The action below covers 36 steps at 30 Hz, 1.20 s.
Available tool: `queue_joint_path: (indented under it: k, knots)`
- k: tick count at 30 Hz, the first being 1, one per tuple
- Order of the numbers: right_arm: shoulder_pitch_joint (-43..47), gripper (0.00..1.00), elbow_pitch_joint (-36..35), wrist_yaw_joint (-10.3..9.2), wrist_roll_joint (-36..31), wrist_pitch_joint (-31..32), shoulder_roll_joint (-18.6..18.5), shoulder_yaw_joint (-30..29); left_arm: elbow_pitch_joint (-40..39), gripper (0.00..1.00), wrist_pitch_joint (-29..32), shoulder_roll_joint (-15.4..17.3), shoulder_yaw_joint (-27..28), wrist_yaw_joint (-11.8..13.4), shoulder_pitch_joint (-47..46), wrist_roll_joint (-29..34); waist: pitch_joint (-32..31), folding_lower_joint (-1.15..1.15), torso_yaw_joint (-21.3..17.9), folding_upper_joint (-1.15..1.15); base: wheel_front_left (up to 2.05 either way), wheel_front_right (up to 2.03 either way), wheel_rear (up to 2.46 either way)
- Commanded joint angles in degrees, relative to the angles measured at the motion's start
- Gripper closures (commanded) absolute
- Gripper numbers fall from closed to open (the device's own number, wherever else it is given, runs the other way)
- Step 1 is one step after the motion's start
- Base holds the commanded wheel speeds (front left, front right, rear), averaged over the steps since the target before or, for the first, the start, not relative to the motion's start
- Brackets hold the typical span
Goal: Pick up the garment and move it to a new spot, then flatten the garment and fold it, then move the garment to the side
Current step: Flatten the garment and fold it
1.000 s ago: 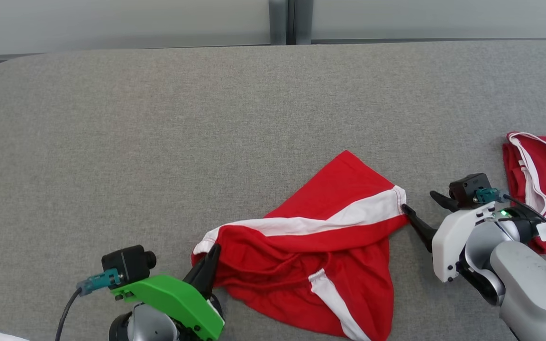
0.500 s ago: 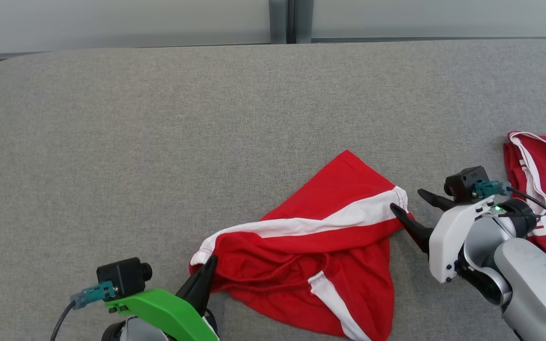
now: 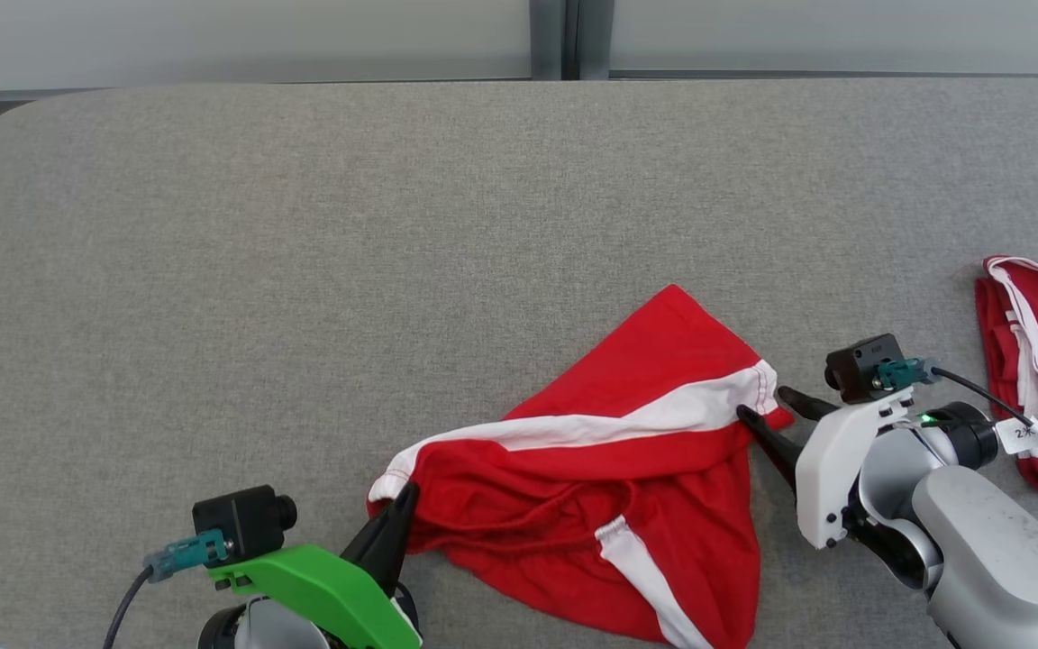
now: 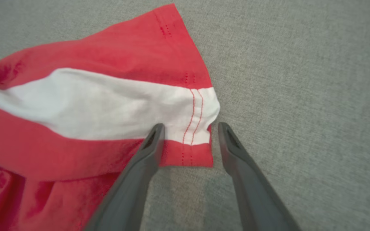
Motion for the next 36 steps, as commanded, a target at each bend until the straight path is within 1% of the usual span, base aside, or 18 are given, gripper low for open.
queue_joint_path:
  k: [1,2,3,4,5,6,8,10,11,19,23,28,32,36]
  knots:
    - [-0.46,0.33,0.53,-0.08,0.46,-0.56,-0.03,0.29,0.16,1.0,-0.31,-0.1,0.02,-0.29,-0.31,0.2,-0.11,0.0,0.06,0.0,0.0,0.0,0.0]
    - [-0.62,0.35,0.86,-0.08,0.51,-0.69,0.02,0.38,0.23,1.0,-0.35,-0.11,-0.02,-0.3,-0.25,0.17,-0.16,0.0,0.05,0.0,0.0,0.0,0.0]
    - [-0.76,0.44,1.25,-0.08,0.59,-0.88,0.07,0.5,0.3,1.0,-0.39,-0.12,-0.08,-0.31,-0.17,0.16,-0.26,0.0,0.04,0.0,0.0,0.0,0.0]
    - [-0.86,0.5,1.58,-0.09,0.62,-1.11,0.08,0.59,0.36,1.0,-0.42,-0.13,-0.15,-0.31,-0.09,0.16,-0.35,0.0,0.04,0.0,0.0,0.0,0.0]
    - [-0.98,0.53,1.9,-0.08,0.5,-1.29,0.08,0.74,0.4,1.0,-0.44,-0.13,-0.21,-0.31,-0.07,0.17,-0.39,0.0,0.04,0.0,0.0,0.0,0.0]
    - [-1.1,0.62,2.19,-0.08,0.41,-1.49,0.14,0.92,0.42,1.0,-0.48,-0.13,-0.23,-0.3,-0.11,0.18,-0.4,0.0,0.02,0.0,0.0,0.0,0.0]
    - [-1.35,0.74,2.69,-0.08,0.57,-1.69,0.25,1.22,0.49,1.0,-0.59,-0.15,-0.23,-0.33,-0.28,0.15,-0.39,0.0,-0.04,0.0,0.0,0.0,0.0]
    - [-1.45,0.98,3.12,-0.08,0.89,-1.89,0.33,1.51,0.66,1.0,-0.65,-0.17,-0.19,-0.37,-0.45,0.03,-0.37,0.0,-0.11,0.0,0.0,0.0,0.0]
    - [-1.51,1.0,3.33,-0.08,1.02,-1.92,0.33,1.69,0.75,1.0,-0.73,-0.16,-0.18,-0.4,-0.52,-0.01,-0.35,0.0,-0.15,0.0,0.0,0.0,0.0]
    - [-2.27,1.0,3.46,-0.09,1.25,-3.21,-0.43,2.26,1.21,1.0,-1.2,-0.27,-0.08,-0.33,-0.57,-0.16,-0.44,0.0,-0.42,0.0,0.0,0.0,0.0]
    - [-2.23,1.0,1.24,-0.09,1.73,-4.45,-1.08,1.55,0.94,1.0,-1.7,0.04,0.3,-0.23,-0.4,0.02,-0.78,0.0,-0.71,0.0,0.0,0.0,0.0]
    - [-0.44,1.0,-3.93,-0.09,2.91,-5.44,-2.92,-2.09,-1.68,1.0,-3.0,0.77,1.64,-0.1,-1.11,0.57,-1.46,0.0,-1.36,0.0,0.0,0.0,0.0]
    - [2.07,1.0,-9.91,-0.09,4.03,-4.97,-4.23,-6.35,-5.45,1.0,-2.81,1.5,3.13,0.11,-1.17,-0.46,-2.19,0.0,-2.3,0.0,0.0,0.0,0.0]
    - [5.43,1.0,-16.85,-0.09,5.08,-3.9,-4.55,-10.88,-9.77,1.0,-2.08,2.29,4.25,0.43,-0.79,-1.2,-2.71,0.0,-3.66,0.0,0.0,0.0,0.0]
